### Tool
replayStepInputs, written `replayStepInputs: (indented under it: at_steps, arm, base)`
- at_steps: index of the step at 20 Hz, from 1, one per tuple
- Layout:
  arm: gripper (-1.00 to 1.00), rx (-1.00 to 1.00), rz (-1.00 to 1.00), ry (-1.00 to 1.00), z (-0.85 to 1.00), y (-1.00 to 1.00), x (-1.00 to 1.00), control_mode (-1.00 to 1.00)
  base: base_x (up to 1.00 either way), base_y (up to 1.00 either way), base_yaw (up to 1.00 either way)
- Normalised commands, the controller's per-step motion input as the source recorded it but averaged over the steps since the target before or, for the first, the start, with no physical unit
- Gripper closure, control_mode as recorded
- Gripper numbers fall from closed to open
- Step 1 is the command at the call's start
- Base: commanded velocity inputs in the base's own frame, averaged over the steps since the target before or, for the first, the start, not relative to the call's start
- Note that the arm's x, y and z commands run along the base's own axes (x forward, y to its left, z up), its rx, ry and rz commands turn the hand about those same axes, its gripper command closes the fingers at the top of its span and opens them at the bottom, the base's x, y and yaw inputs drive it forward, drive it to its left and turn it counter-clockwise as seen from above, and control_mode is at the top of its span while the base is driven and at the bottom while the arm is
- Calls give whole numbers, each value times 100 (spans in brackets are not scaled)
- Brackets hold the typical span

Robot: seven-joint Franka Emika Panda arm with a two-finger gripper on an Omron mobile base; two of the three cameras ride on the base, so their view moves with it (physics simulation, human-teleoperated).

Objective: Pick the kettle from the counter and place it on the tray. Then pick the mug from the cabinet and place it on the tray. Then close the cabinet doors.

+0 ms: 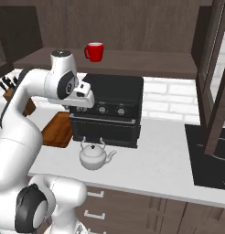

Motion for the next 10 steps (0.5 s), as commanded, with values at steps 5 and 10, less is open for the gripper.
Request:
replayStepInputs:
  at_steps: [5, 10]
  arm:
    - [-100, 0, -20, 0, -21, -1, -7, -100]
    - [-100, 1, -65, 0, -63, -22, -21, -100]
  base:
    - [0, 0, 0]
    - [0, 0, 0]
